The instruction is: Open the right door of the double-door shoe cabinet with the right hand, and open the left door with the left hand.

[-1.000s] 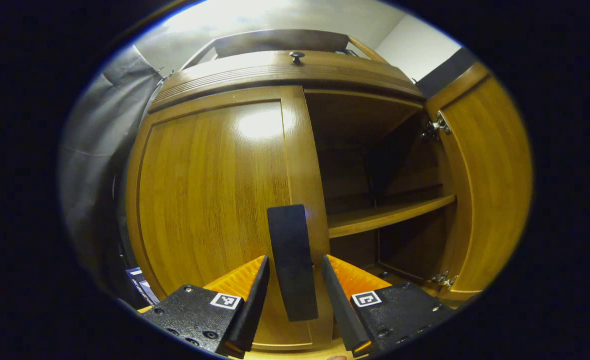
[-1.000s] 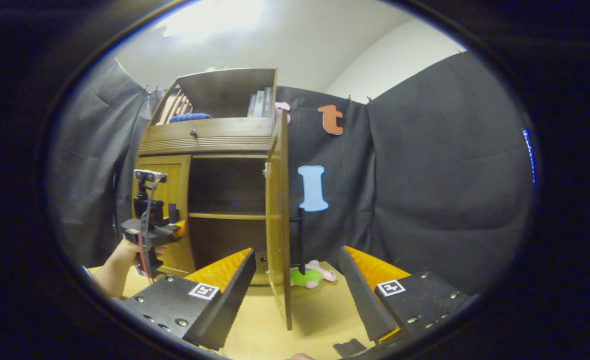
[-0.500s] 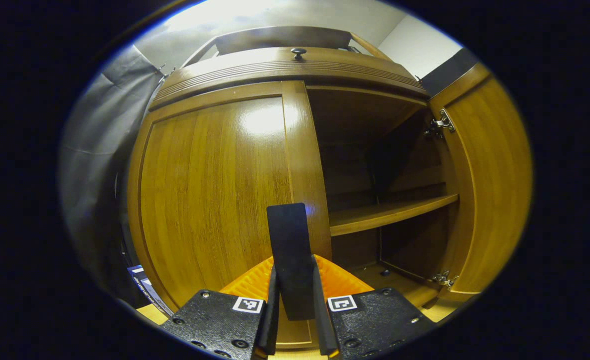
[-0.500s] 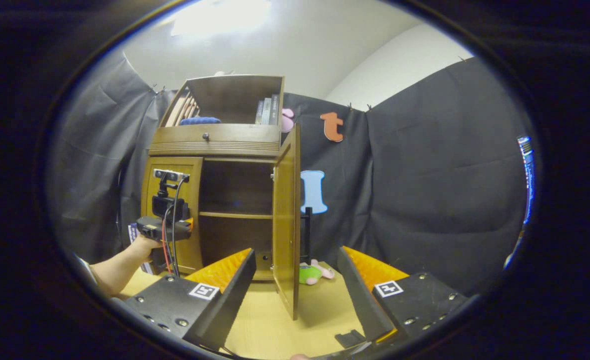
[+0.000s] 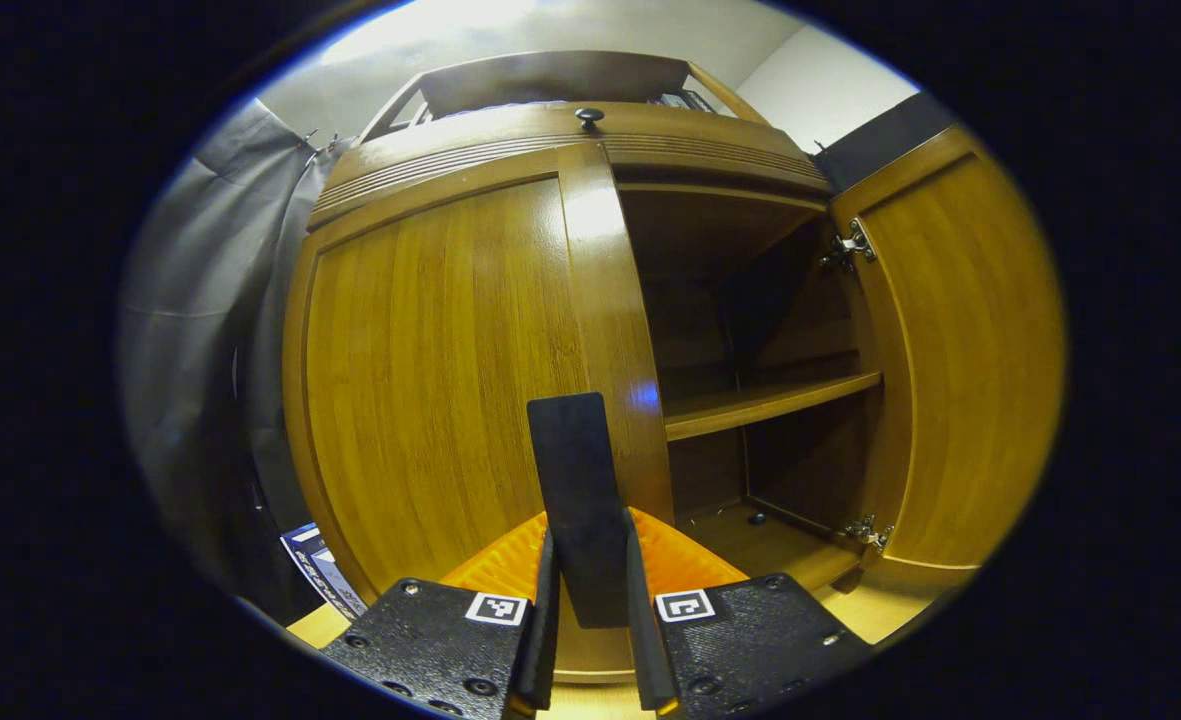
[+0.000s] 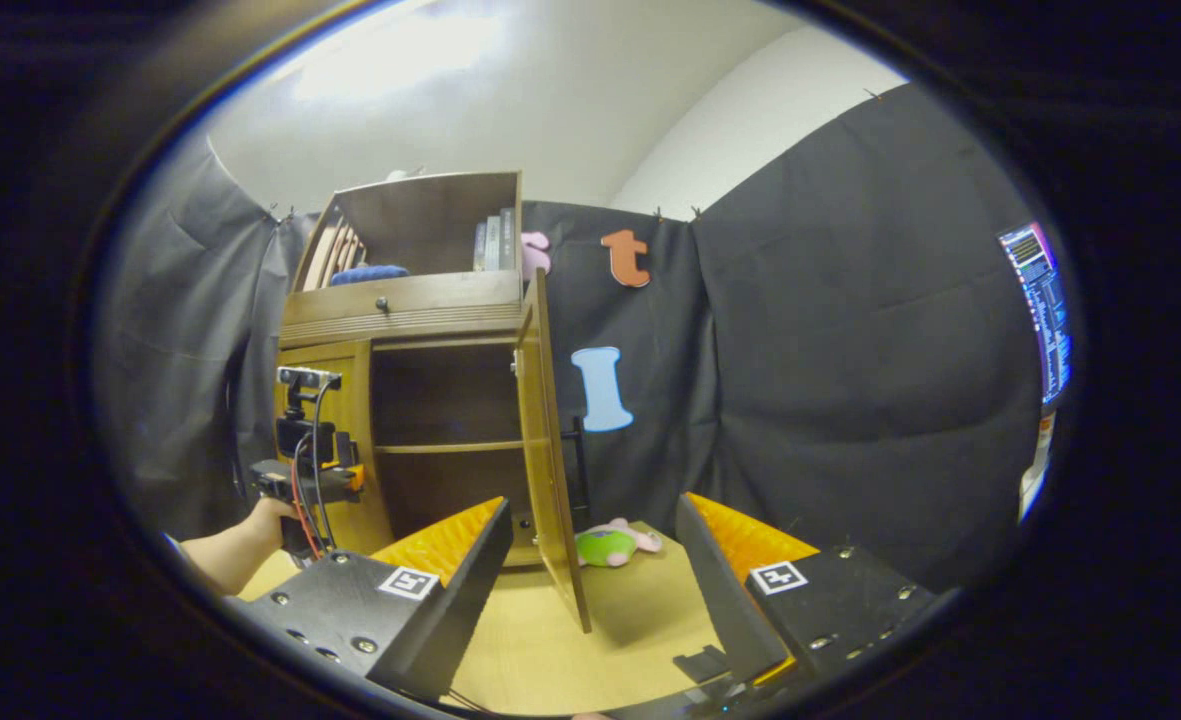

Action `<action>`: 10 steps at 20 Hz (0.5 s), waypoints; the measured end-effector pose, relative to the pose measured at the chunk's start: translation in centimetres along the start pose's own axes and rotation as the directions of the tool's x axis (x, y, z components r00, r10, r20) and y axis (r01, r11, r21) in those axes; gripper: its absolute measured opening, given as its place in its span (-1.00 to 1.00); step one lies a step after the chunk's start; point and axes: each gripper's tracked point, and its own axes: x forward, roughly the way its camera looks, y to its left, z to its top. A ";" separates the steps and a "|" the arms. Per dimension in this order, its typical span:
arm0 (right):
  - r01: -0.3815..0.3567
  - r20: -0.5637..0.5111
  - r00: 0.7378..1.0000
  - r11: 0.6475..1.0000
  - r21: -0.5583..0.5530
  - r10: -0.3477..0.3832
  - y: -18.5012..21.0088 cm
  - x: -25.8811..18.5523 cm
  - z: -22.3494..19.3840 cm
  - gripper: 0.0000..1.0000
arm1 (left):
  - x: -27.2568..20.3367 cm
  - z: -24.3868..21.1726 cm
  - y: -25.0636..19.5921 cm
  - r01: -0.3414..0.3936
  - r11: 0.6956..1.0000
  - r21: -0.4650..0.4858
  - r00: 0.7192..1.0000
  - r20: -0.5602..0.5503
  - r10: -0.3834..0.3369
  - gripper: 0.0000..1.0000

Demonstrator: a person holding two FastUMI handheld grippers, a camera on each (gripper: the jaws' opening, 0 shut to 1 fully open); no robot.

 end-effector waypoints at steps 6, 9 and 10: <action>-0.007 0.002 1.000 1.000 -0.007 0.007 0.3 -1.2 0.5 1.00 | -4.2 -0.7 0.6 0.022 1.000 0.005 1.000 -0.019 -0.022 -0.34; -0.010 -0.001 1.000 1.000 -0.009 0.010 0.6 -1.4 0.4 0.94 | -5.9 -0.6 1.2 0.036 0.999 0.008 0.999 -0.024 -0.036 -0.34; -0.010 -0.003 1.000 1.000 -0.010 0.010 0.6 -1.3 0.1 0.97 | -6.6 -0.8 1.3 0.040 0.999 0.011 0.999 -0.023 -0.040 -0.34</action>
